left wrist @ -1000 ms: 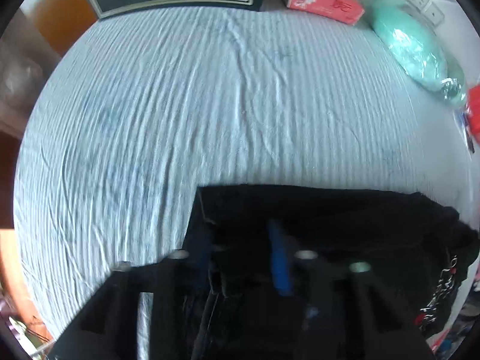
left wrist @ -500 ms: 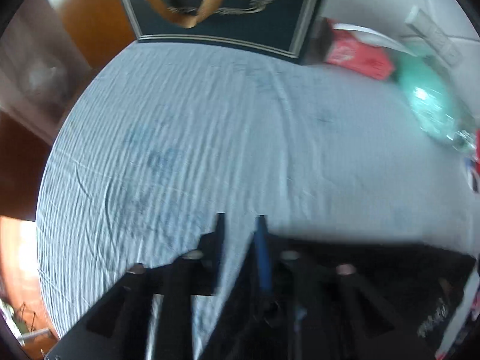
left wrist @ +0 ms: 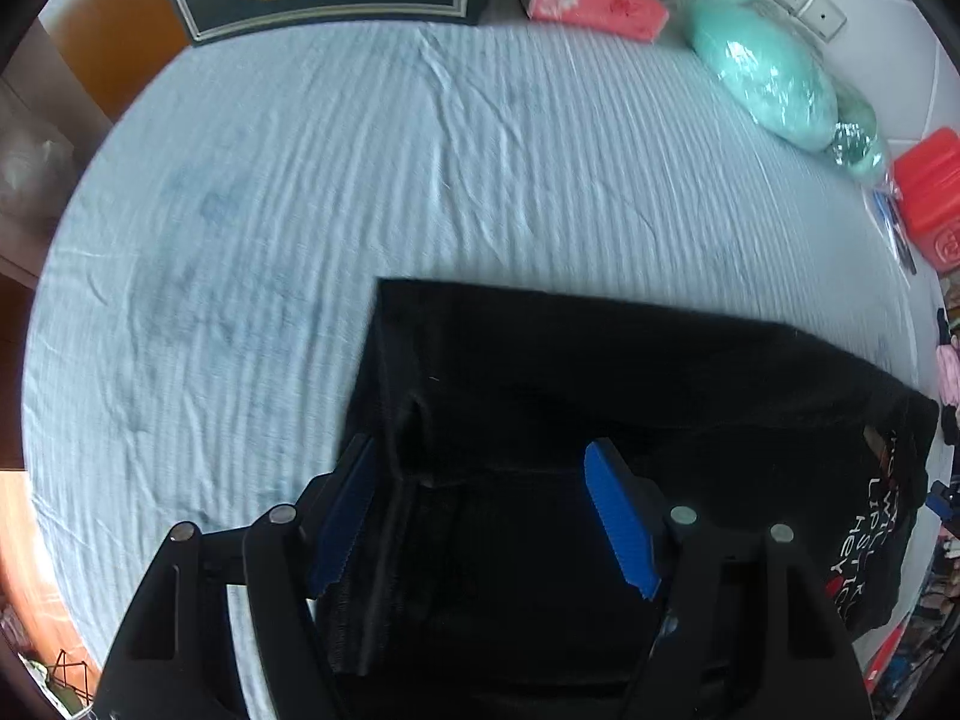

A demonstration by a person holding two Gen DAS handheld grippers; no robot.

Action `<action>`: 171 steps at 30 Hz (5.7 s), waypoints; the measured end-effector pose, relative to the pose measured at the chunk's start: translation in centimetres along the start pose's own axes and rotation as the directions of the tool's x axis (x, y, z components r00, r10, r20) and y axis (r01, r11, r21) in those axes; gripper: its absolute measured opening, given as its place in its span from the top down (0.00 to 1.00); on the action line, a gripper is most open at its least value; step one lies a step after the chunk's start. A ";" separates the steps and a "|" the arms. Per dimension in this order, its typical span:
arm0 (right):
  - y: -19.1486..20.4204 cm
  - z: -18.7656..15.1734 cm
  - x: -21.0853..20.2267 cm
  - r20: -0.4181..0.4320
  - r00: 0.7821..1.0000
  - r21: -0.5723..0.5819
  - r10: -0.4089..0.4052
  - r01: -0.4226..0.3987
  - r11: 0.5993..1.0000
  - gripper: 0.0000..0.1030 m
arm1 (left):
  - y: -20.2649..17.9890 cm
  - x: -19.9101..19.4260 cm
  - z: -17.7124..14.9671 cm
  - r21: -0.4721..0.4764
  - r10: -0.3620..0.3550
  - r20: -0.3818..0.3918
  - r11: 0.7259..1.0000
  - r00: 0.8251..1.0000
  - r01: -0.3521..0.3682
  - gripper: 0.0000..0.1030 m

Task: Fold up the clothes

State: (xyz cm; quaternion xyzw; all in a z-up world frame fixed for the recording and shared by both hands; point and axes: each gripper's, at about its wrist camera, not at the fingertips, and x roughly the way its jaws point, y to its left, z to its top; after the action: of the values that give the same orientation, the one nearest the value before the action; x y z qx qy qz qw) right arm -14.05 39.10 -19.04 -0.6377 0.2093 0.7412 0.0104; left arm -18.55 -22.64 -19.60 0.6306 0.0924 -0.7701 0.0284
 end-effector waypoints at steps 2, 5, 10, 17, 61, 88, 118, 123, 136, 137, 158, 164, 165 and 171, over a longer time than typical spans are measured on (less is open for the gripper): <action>0.4 -0.2 0.6 -0.007 1.000 -0.013 -0.001 0.001 1.000 0.51 | -0.6 0.6 0.1 0.023 0.017 0.006 1.000 1.000 -0.017 0.32; 1.5 0.1 2.1 -0.017 0.999 -0.043 -0.051 0.051 0.998 0.51 | -1.3 1.7 0.1 0.048 0.039 -0.017 0.998 0.999 -0.038 0.32; 2.0 0.1 2.0 0.021 0.999 -0.079 -0.046 0.048 0.996 0.98 | -1.2 0.0 0.7 0.049 0.132 0.058 0.990 0.990 -0.135 0.85; 1.6 -3.5 -3.6 0.061 0.995 -0.153 0.079 -0.069 0.986 0.98 | 1.6 -5.5 -0.3 0.026 0.147 0.174 0.988 0.974 -0.153 0.85; -2.5 -9.1 -4.3 0.168 0.984 -0.032 0.057 -0.052 0.998 0.60 | 2.0 -5.1 -9.6 -0.028 0.085 0.148 0.996 0.985 -0.082 0.04; -4.3 -15.3 -1.9 0.238 0.970 0.009 0.044 -0.047 0.999 0.97 | 3.0 -1.5 -17.6 -0.077 0.114 0.121 0.991 0.986 -0.106 0.00; -6.8 -19.0 -2.5 0.242 0.961 -0.080 -0.135 0.158 0.984 0.94 | 1.6 -3.0 -21.9 -0.018 0.061 0.228 0.998 0.972 -0.058 0.76; -7.1 -17.9 -5.4 0.299 0.954 -0.041 -0.023 0.037 0.998 0.94 | 1.2 -4.4 -20.9 -0.046 0.043 0.211 0.998 0.977 -0.034 0.87; -1.9 -1.5 -7.0 0.305 0.949 -0.012 0.082 -0.082 0.997 0.94 | 4.3 -5.3 -5.5 -0.158 -0.031 0.218 0.985 0.976 0.066 0.88; -1.7 -0.1 -6.1 0.292 0.953 0.000 0.079 -0.082 0.997 0.94 | 4.5 -4.9 -4.1 -0.172 -0.021 0.219 0.983 0.975 0.059 0.88; -3.1 1.1 -1.5 0.221 0.975 0.047 0.023 -0.034 0.998 0.92 | 3.3 -1.5 -8.4 0.005 0.064 0.055 0.998 0.996 -0.064 0.95; -3.1 0.3 -4.6 0.300 0.952 0.028 0.059 -0.070 0.997 0.92 | 1.8 -7.1 -7.5 0.030 0.045 0.229 0.998 0.972 -0.053 0.95; -3.1 0.5 -5.2 0.321 0.945 0.021 0.062 -0.073 0.997 0.92 | 1.5 -8.0 -6.9 0.032 0.043 0.258 0.998 0.965 -0.053 0.95; -1.7 3.8 -4.5 0.314 0.948 0.008 0.042 -0.047 0.999 0.92 | 1.9 -5.0 0.9 -0.056 0.042 0.222 0.998 0.974 -0.030 0.89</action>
State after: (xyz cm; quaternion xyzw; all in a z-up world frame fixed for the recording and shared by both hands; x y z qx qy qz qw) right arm -16.28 42.99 -14.92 -0.5069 0.2251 0.8315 0.0320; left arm -18.14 -25.05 -14.73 0.5407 0.0974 -0.8327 0.0689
